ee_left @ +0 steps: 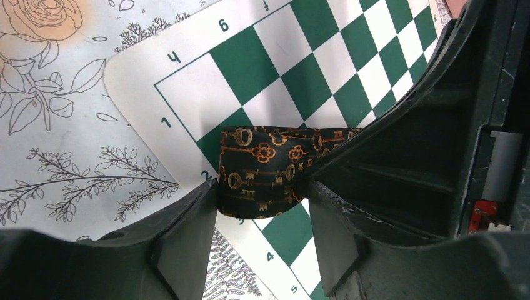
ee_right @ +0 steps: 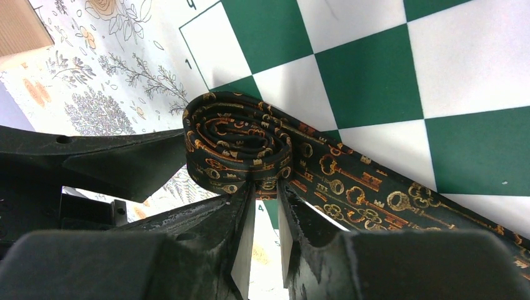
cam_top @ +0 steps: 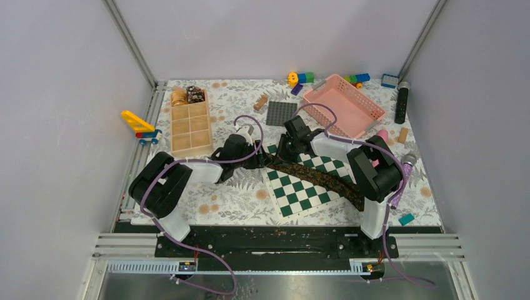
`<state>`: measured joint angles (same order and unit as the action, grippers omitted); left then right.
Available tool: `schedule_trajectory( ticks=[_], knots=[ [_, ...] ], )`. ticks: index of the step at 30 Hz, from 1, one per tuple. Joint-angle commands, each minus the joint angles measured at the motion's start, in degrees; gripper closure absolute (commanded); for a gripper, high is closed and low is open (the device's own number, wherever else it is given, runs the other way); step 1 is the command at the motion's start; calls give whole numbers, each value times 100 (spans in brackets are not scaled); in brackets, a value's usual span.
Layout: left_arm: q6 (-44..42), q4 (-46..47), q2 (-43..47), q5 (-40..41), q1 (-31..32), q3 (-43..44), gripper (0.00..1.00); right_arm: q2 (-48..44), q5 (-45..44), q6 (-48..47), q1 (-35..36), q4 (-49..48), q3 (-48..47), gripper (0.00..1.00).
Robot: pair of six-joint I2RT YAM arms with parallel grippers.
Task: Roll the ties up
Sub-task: Roll the tie at the center of the board.
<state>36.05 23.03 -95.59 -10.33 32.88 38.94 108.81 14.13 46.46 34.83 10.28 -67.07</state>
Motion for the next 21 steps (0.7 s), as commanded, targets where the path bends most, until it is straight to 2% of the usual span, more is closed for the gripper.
schedule_trajectory(
  ticks=[1, 9, 17, 21],
  knots=[
    [75, 403, -87, -182, -31, 111, 46, 76, -156, 44, 50, -19, 54, 74],
    [159, 558, -195, -272, -35, 80, 55, 83, -105, 13, 48, -23, 36, 74],
    [223, 621, -284, -336, -28, 145, 47, 105, -48, 3, 50, -23, 27, 74],
    [225, 611, -336, -329, -35, 179, 48, 104, -37, -11, 47, -26, 27, 74]
  ],
)
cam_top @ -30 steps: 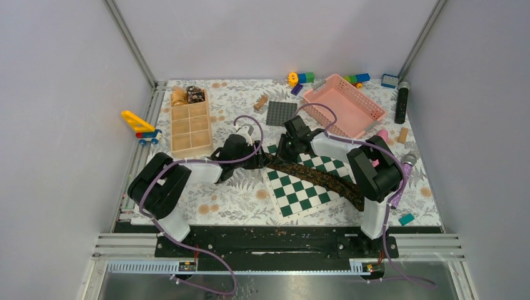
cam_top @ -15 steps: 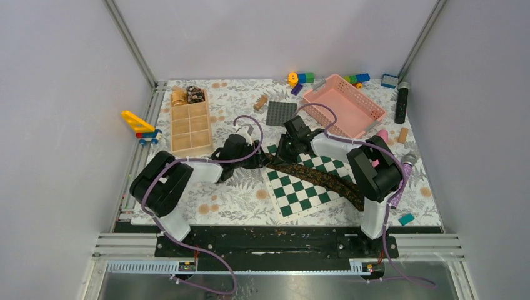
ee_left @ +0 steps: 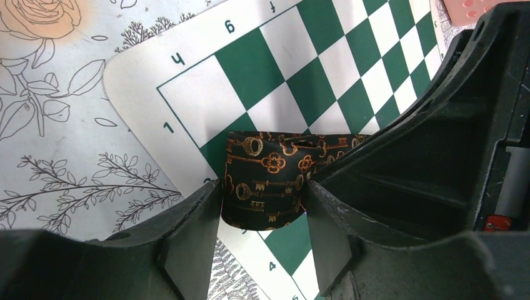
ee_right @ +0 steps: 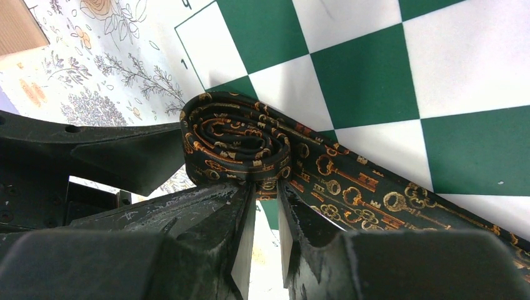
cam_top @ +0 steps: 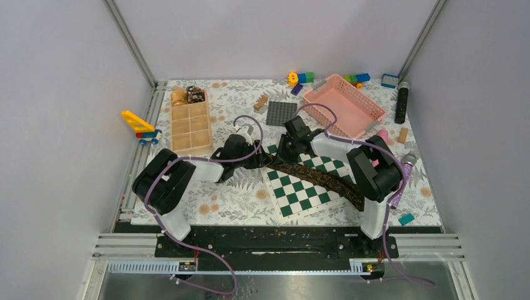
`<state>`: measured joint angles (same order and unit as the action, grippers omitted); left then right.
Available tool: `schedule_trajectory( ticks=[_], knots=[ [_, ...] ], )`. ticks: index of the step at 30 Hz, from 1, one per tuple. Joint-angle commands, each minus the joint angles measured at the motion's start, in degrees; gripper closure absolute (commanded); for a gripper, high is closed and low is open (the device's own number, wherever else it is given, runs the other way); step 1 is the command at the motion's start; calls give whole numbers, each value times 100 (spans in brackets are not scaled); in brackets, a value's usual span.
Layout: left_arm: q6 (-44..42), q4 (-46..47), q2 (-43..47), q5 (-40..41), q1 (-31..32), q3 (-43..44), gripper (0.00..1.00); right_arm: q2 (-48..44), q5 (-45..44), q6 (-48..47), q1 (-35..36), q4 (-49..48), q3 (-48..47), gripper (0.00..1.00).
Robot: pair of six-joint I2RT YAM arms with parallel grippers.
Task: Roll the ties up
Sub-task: Roll the tie at the center of the board.
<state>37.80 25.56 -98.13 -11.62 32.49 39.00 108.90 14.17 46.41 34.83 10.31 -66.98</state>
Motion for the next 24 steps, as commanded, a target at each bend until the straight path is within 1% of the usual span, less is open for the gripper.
schedule_trajectory(
  ticks=[1, 7, 12, 15, 18, 24],
  knots=[
    [63, 368, -97, -202, 10, 165, 49, 92, -40, -4, 43, -30, 18, 74],
    [96, 464, -122, -307, 11, 176, 58, 98, 2, 0, 50, -74, 36, 74],
    [58, 370, -19, -295, 12, 164, 60, -161, 23, -60, 37, -87, 50, 72],
    [11, 250, 33, -260, 12, 195, 60, -605, 15, -135, 9, -17, 37, 69],
    [-32, 94, 76, -217, 11, 253, 60, -1165, -122, -283, -69, 252, -6, 66],
    [-295, -587, 258, 78, 12, 473, 61, -2157, -472, -651, -397, 818, 80, 61]
  ],
)
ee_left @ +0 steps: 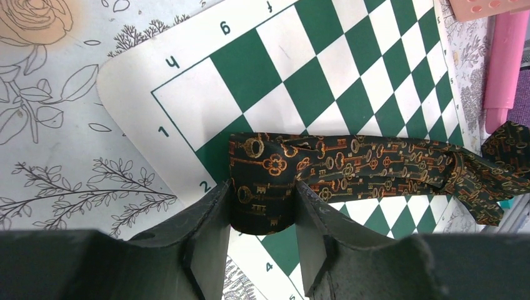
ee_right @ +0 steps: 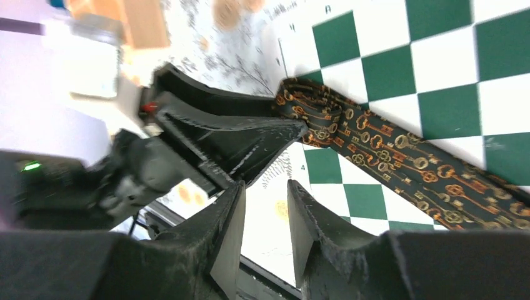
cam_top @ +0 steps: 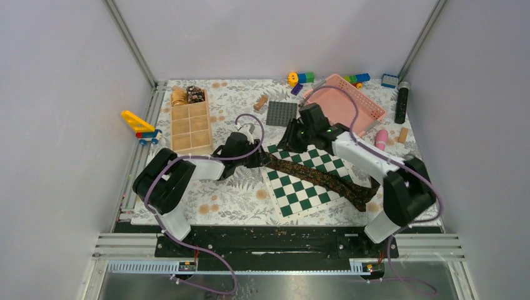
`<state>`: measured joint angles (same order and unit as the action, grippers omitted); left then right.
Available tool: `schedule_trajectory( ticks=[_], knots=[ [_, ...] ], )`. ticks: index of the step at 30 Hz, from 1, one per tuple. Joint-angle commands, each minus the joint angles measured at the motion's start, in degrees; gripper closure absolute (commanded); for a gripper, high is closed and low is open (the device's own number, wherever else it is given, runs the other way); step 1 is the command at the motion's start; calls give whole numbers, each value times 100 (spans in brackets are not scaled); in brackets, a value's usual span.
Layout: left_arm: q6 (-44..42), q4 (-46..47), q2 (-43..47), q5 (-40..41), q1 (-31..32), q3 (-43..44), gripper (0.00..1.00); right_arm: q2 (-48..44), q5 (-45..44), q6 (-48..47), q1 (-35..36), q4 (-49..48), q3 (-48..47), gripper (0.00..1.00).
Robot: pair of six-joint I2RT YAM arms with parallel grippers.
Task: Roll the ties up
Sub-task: Roll the tie at the center of the board.
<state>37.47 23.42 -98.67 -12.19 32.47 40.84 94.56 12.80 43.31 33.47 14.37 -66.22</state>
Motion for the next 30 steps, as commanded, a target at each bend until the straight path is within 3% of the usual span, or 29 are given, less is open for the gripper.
schedule_trajectory(
  ticks=[1, 9, 17, 30],
  knots=[
    [-317, -525, 354, 224, 13, 332, 61, -854, -362, -404, -323, 495, 36, 61],
    [-774, -1820, 693, 1152, 65, 732, 62, -1647, -655, -672, -805, 916, 447, 61],
    [-1225, -2879, 838, 2246, 302, 1120, 63, -1876, -715, -757, -888, 1008, 613, 60],
    [-1620, -3802, 716, 3679, 706, 1629, 64, -1921, -732, -818, -895, 1029, 654, 60]
  ],
)
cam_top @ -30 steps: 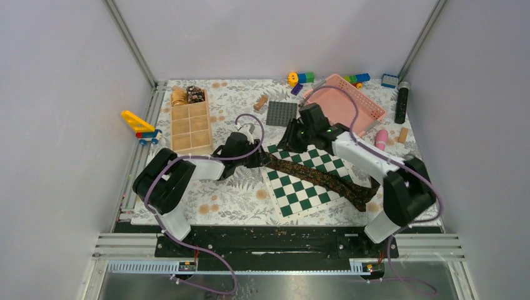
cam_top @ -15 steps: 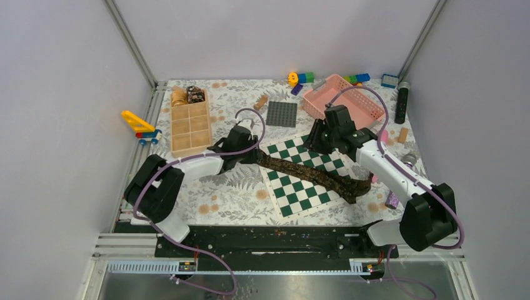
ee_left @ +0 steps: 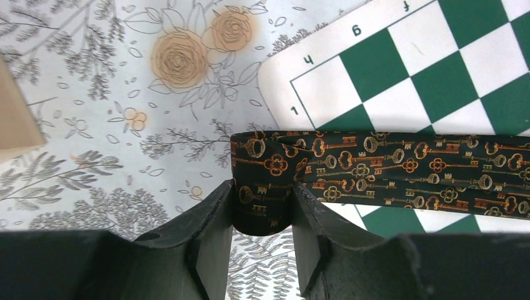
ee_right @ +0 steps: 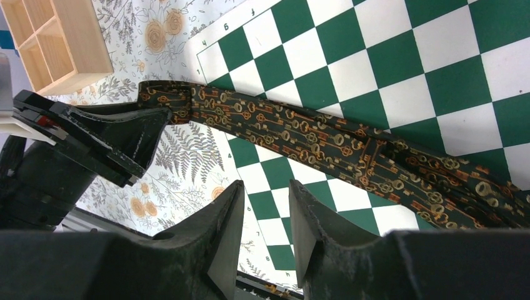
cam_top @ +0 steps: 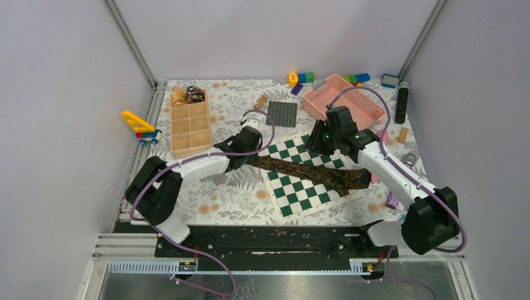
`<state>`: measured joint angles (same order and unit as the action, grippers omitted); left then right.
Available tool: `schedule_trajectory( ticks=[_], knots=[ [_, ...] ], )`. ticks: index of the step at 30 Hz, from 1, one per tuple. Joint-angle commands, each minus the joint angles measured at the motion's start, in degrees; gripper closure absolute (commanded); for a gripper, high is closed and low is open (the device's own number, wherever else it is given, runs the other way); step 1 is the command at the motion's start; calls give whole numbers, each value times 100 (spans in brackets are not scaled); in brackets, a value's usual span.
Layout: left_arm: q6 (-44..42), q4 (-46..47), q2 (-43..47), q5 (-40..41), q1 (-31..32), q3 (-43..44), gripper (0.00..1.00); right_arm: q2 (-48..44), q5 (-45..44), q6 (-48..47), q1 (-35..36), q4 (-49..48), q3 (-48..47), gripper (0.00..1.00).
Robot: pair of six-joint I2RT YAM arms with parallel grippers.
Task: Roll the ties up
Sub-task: Roll the tie at the center of the board.
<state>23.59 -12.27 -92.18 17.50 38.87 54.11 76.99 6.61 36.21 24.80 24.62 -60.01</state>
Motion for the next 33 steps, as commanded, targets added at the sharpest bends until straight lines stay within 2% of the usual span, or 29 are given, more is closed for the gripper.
schedule_trajectory(
  ticks=[1, 16, 33],
  knots=[
    [-259, -278, 50, 792, 86, 341, 64, -179, -108, -105, -28, -1, 37, 60],
    [-615, -1016, -641, 2075, 585, 932, 64, -324, -177, -79, -35, -1, 101, 59],
    [-785, -1587, -1372, 2748, 988, 1509, 64, -482, -272, -112, -88, 87, 156, 57]
  ],
)
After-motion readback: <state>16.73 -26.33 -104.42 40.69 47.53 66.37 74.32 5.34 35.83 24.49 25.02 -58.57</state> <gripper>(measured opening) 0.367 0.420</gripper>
